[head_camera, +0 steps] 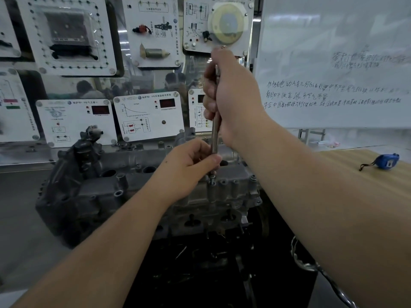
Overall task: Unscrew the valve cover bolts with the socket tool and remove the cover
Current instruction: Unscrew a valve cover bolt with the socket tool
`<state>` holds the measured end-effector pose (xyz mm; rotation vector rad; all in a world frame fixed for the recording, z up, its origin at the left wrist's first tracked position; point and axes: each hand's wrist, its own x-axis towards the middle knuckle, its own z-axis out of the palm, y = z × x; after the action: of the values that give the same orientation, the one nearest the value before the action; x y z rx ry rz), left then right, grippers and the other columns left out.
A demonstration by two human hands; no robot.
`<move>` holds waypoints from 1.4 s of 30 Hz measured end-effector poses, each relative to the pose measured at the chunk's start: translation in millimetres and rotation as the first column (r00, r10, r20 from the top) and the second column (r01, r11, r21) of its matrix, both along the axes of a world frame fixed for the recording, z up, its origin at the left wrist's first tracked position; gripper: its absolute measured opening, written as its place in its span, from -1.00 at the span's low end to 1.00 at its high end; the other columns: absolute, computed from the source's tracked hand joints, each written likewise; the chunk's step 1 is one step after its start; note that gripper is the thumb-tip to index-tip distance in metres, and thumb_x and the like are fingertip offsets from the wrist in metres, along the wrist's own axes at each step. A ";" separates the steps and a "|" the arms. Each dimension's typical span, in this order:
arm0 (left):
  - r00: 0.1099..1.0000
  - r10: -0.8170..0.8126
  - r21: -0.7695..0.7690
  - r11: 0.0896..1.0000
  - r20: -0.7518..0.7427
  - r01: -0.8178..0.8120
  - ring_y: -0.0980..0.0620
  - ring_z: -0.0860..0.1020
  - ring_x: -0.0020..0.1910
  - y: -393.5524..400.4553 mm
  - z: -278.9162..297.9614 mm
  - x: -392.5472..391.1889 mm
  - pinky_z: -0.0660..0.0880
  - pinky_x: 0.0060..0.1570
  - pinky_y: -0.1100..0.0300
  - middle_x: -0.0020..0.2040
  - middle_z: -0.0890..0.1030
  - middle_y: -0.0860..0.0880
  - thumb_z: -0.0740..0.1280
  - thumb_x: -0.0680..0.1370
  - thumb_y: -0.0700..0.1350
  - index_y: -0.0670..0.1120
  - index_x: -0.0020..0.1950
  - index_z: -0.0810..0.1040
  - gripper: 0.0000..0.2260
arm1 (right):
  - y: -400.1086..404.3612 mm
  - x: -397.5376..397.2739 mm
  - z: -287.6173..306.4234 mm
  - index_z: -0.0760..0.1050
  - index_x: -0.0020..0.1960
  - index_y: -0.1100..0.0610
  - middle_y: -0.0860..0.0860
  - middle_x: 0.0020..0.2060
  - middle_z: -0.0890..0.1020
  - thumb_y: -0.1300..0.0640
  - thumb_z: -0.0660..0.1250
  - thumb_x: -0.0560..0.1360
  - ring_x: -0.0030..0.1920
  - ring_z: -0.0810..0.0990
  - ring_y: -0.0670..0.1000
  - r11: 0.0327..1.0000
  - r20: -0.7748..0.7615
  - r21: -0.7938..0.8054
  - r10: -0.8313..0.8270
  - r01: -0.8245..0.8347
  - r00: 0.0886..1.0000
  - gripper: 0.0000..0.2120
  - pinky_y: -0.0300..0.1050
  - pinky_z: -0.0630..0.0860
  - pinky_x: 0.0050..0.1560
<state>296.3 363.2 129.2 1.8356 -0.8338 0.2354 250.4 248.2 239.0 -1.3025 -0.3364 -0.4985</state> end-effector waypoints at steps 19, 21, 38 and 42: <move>0.999 0.031 -0.035 0.999 0.030 -0.030 0.18 0.55 -0.37 -2.4 -1.9 6.0 0.52 -0.28 0.26 -0.32 0.63 0.13 0.43 0.35 0.32 0.18 -0.21 0.56 -0.75 | 6.1 2.0 -3.9 0.53 -0.13 0.15 -0.03 -0.46 0.39 0.01 0.14 0.71 -0.48 0.29 -0.06 0.993 0.095 -0.067 -0.086 0.093 0.992 -0.65 -0.13 0.26 -0.46; 1.000 -0.007 -0.018 1.000 -0.007 0.007 0.14 0.64 -0.22 1.1 -1.2 6.7 0.61 -0.09 0.12 -0.19 0.70 0.12 0.41 0.39 0.30 0.20 -0.13 0.62 -0.78 | 7.4 -0.4 0.1 0.49 -0.19 0.12 -0.06 -0.51 0.34 0.06 0.13 0.68 -0.53 0.25 -0.08 0.996 0.053 -0.052 -0.076 0.079 0.996 -0.67 -0.13 0.22 -0.45; 0.998 -0.057 0.042 0.997 -0.037 0.059 0.09 0.69 -0.05 7.4 0.4 8.7 0.61 0.07 0.07 -0.05 0.72 0.10 0.34 0.46 0.29 0.24 0.03 0.65 -0.76 | 4.9 -4.3 1.5 0.51 -0.21 0.12 -0.07 -0.50 0.38 0.02 0.12 0.70 -0.53 0.26 -0.07 0.998 0.034 0.014 -0.061 0.060 0.998 -0.62 -0.14 0.24 -0.46; 0.990 -0.126 0.016 0.992 -0.066 0.128 0.07 0.71 0.03 7.4 0.3 4.2 0.60 0.23 -0.05 0.00 0.74 0.08 0.31 0.56 0.09 0.19 0.02 0.67 -0.86 | 6.4 -2.9 -0.7 0.40 -0.26 0.08 -0.10 -0.54 0.33 -0.08 0.19 0.67 -0.55 0.20 -0.08 1.000 0.054 -0.008 -0.002 0.003 0.999 -0.62 -0.18 0.17 -0.50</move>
<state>300.5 370.7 129.4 1.7912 -0.9063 0.0864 247.5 254.6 238.3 -1.2989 -0.3820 -0.5357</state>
